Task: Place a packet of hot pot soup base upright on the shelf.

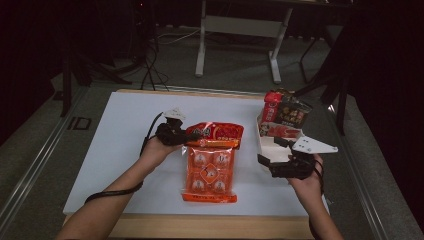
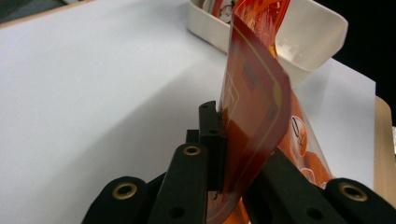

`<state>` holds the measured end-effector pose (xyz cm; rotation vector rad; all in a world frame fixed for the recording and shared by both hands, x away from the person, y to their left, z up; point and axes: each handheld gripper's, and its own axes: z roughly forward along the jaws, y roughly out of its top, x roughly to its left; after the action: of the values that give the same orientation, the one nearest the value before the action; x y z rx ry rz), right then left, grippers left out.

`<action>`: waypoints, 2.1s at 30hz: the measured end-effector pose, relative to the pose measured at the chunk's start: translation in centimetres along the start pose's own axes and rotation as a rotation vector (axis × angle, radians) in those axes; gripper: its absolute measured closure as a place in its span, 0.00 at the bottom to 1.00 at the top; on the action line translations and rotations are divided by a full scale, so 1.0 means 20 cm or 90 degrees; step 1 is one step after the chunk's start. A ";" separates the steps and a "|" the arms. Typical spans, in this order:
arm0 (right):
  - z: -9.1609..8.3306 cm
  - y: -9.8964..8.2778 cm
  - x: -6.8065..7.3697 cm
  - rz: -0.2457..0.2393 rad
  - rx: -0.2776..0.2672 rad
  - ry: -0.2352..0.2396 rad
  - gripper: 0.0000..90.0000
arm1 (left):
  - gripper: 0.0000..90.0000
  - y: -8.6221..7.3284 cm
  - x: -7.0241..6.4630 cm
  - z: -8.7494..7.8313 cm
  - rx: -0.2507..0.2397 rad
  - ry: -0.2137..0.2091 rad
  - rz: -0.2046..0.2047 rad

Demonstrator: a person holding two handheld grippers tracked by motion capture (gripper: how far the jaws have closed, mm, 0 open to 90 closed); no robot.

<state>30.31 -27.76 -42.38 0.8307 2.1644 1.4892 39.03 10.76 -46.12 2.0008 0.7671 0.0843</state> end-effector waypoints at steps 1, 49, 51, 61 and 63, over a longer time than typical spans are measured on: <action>0.00 0.00 0.01 -0.004 -0.009 -0.011 0.11 | 0.99 0.00 -0.01 -0.01 -0.003 -0.003 0.005; 0.35 0.05 0.08 -0.031 0.100 0.224 0.91 | 0.99 0.04 -0.32 -0.18 -0.086 -0.104 0.105; 0.35 0.05 0.09 -0.033 0.104 0.226 0.93 | 0.99 0.04 -0.32 -0.18 -0.086 -0.103 0.105; 0.30 0.10 0.13 -0.031 0.122 0.234 1.00 | 0.99 0.06 -0.36 -0.22 -0.087 -0.111 0.112; 0.26 0.12 0.14 -0.032 0.111 0.236 1.00 | 0.99 0.07 -0.38 -0.23 -0.100 -0.118 0.114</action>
<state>31.98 -21.54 -42.00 0.5820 2.5945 1.5441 32.05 9.70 -40.54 1.8935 0.4491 0.0608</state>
